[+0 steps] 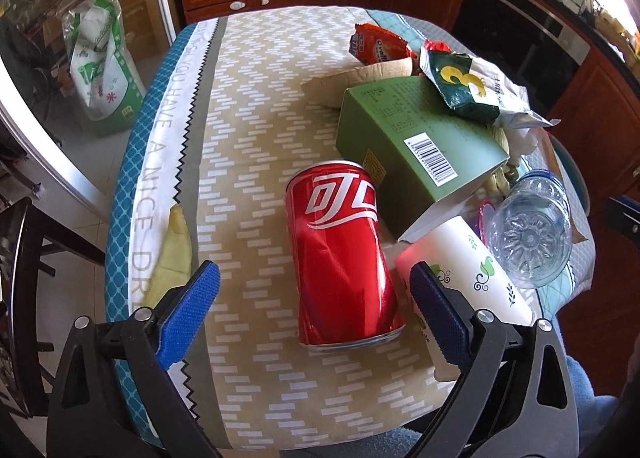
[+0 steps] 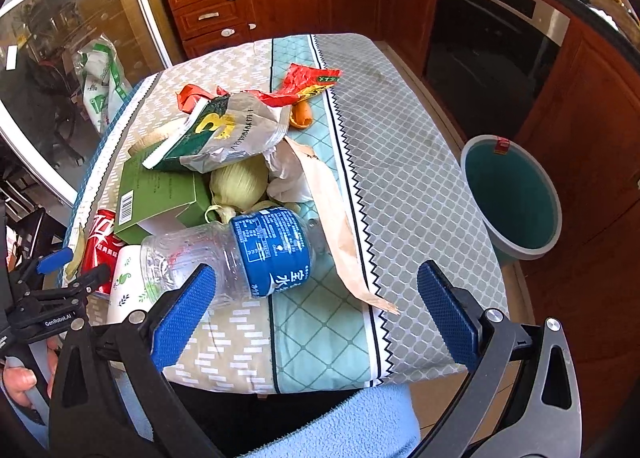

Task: Collect trash
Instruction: 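Reach the left gripper to the red Coca-Cola can and close on it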

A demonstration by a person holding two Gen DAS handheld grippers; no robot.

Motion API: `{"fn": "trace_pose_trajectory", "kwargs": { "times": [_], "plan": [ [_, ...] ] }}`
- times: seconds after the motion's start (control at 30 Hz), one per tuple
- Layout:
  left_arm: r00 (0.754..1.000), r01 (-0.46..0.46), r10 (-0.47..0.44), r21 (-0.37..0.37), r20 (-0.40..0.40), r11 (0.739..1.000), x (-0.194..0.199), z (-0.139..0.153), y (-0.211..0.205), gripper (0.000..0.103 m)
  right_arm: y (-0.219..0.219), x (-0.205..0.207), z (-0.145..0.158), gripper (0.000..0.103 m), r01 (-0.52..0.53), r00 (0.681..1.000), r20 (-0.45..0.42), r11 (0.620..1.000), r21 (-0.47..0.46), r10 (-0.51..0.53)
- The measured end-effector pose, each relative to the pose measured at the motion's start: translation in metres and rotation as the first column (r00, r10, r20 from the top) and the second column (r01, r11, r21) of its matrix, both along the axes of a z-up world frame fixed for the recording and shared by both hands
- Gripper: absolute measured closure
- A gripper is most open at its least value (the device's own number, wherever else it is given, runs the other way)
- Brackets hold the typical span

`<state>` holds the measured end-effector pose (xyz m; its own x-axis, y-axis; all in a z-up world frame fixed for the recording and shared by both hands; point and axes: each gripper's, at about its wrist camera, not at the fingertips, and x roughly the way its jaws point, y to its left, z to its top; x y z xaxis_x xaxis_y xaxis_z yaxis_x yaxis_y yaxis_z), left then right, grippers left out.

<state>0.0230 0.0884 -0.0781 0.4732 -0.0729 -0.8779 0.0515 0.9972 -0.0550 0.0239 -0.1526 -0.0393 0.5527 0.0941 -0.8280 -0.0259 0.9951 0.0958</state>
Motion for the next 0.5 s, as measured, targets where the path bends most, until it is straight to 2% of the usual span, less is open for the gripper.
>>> {"fn": "trace_pose_trajectory", "kwargs": {
  "times": [0.1,0.2,0.3,0.4,0.5],
  "plan": [
    [1.0,0.002,-0.002,0.004,-0.018,1.0,0.004,-0.005,0.0,0.015,0.01,0.003,0.0,0.006,-0.029,1.0,-0.007,0.999,0.016,0.029],
    [0.999,0.004,-0.004,-0.013,-0.033,1.0,0.01,-0.012,0.002,0.02,0.023,0.003,0.003,0.006,-0.075,0.997,0.005,0.997,-0.014,0.075],
    [0.999,0.019,-0.02,-0.059,-0.028,0.998,0.014,-0.014,0.003,0.049,0.032,0.006,0.007,0.006,-0.097,0.995,0.02,0.995,-0.033,0.098],
    [1.0,0.008,-0.009,-0.059,-0.01,0.998,0.013,-0.012,0.002,0.053,0.035,0.014,0.01,0.008,-0.111,0.994,0.003,0.994,0.012,0.111],
    [1.0,0.003,-0.003,-0.11,-0.006,0.994,0.016,-0.012,0.004,0.053,0.044,0.022,0.014,0.012,-0.136,0.991,0.015,0.991,-0.009,0.136]
  ]
}}
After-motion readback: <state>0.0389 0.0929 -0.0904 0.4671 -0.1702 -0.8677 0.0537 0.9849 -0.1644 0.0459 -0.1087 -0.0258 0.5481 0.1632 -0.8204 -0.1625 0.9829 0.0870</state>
